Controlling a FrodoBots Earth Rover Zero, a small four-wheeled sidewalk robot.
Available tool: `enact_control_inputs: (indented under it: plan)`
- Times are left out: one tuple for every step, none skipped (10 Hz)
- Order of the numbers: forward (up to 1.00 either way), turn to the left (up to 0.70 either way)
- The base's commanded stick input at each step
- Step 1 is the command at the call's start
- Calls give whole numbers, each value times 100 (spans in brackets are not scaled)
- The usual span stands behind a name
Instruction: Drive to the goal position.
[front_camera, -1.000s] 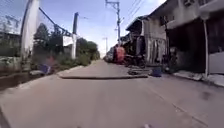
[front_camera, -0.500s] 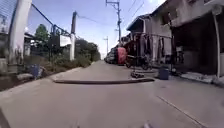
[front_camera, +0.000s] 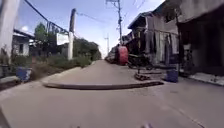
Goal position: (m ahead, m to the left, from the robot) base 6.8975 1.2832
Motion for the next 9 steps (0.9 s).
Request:
enact_control_inputs:
  plan:
    - [100,2]
    - [100,2]
    - [100,2]
    - [100,2]
    - [100,2]
    - [100,2]
    - [100,2]
    - [100,2]
    - [100,2]
